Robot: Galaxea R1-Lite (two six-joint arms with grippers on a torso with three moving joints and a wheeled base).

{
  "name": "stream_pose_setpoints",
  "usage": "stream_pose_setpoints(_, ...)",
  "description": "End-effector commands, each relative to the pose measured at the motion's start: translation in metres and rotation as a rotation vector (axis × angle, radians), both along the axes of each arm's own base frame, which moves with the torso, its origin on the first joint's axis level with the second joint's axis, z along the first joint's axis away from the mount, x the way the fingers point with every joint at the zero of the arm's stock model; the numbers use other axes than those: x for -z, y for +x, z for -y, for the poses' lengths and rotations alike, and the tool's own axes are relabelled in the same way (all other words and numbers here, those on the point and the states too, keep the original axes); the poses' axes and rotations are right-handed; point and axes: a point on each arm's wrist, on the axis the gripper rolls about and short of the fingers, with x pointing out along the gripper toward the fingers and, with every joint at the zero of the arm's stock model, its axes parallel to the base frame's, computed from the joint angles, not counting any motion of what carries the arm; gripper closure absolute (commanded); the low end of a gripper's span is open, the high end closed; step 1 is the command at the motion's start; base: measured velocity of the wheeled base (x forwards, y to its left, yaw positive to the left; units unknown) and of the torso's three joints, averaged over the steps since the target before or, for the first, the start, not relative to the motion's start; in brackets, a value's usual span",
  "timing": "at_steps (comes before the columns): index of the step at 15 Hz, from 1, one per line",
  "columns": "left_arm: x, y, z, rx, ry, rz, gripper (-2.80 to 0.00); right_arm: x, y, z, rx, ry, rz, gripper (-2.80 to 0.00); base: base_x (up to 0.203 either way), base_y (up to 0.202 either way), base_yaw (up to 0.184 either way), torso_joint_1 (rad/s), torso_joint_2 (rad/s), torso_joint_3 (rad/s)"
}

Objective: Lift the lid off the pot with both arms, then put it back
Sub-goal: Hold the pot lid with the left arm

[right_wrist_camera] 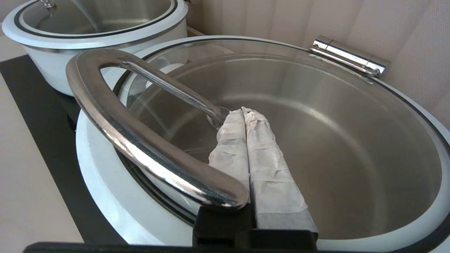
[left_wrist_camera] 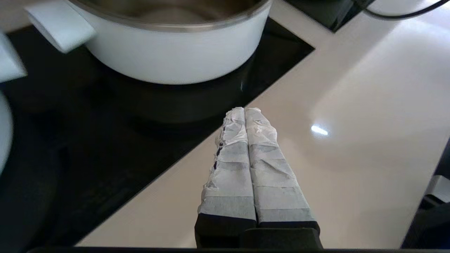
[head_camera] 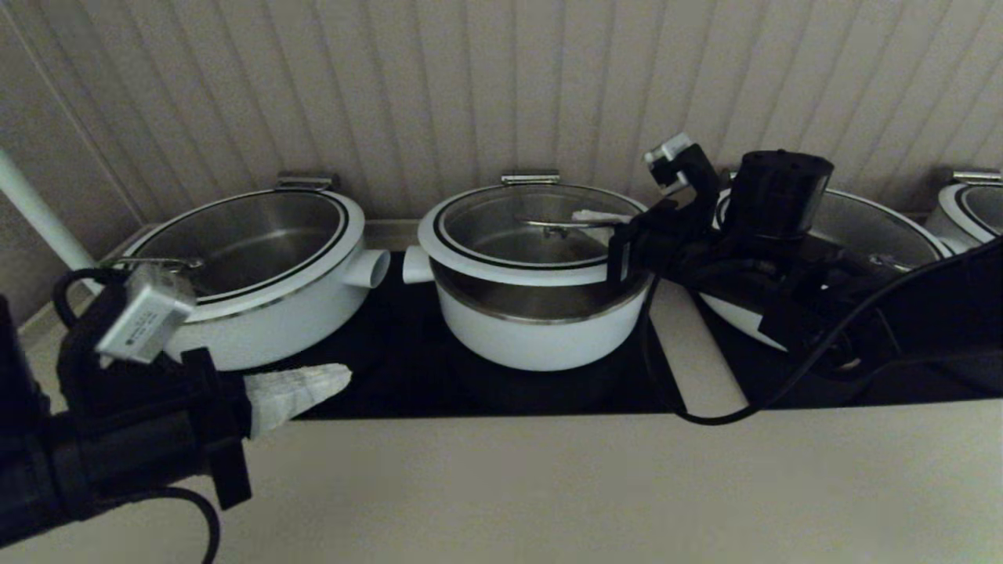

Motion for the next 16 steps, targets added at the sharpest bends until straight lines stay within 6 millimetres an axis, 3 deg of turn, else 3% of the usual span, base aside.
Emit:
stream_pose_setpoints(1,0.015,0.015,0.01,0.017,0.017,-0.05,0.0,-0.003,0.002,-0.001,-0.003,0.005,0.013,0.0,0.0,0.0,0.0,0.0,0.0,0.0)
stream_pose_setpoints(8,0.027,0.048,0.029,0.025,-0.001,-0.032,0.0,-0.007,0.006,-0.003,-0.003,0.013,0.029,0.0,0.0,0.0,0.0,0.0,0.0,0.0)
stream_pose_setpoints(16,0.012,0.069,0.084,-0.034,-0.047,0.012,0.0,-0.007,0.006,-0.003,-0.003,0.014,0.03,0.0,0.0,0.0,0.0,0.0,0.0,0.0)
